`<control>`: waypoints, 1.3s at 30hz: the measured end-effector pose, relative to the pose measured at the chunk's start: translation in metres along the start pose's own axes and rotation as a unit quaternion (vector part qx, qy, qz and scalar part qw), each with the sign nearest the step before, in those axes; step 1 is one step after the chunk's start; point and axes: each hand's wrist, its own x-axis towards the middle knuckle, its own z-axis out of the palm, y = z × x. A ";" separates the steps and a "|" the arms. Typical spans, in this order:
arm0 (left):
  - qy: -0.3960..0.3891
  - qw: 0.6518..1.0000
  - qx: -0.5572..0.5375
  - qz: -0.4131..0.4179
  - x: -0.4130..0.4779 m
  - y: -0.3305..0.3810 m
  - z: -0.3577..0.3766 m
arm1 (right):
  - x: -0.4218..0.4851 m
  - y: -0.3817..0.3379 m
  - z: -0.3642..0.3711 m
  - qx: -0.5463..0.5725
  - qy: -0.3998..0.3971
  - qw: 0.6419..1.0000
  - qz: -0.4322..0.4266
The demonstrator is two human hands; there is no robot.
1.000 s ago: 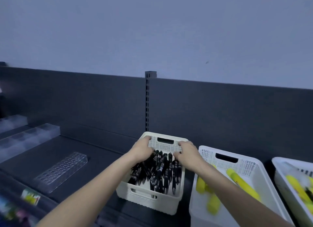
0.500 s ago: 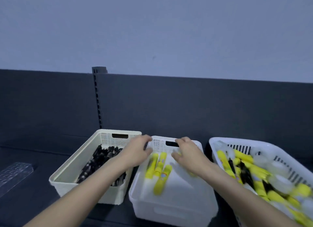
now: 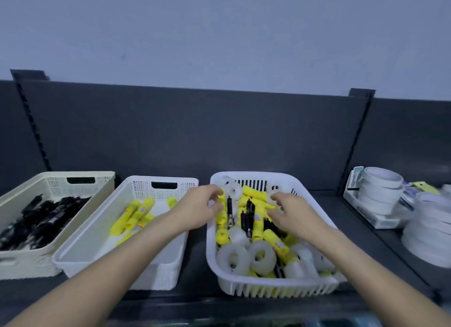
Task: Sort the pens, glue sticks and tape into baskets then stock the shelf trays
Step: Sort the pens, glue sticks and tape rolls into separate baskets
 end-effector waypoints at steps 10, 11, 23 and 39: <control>-0.157 0.984 0.072 0.042 0.012 0.034 0.028 | -0.022 0.044 -0.008 0.043 -0.050 0.998 -0.007; -0.174 0.980 0.086 0.045 0.013 0.034 0.029 | -0.024 0.042 -0.007 0.045 -0.054 0.997 -0.009; -0.153 0.978 0.127 0.065 0.048 0.023 0.043 | -0.016 0.025 0.012 0.010 -0.088 0.996 -0.033; -0.229 0.969 0.077 -0.053 0.093 0.053 0.089 | -0.003 0.069 -0.025 0.090 0.034 0.995 0.036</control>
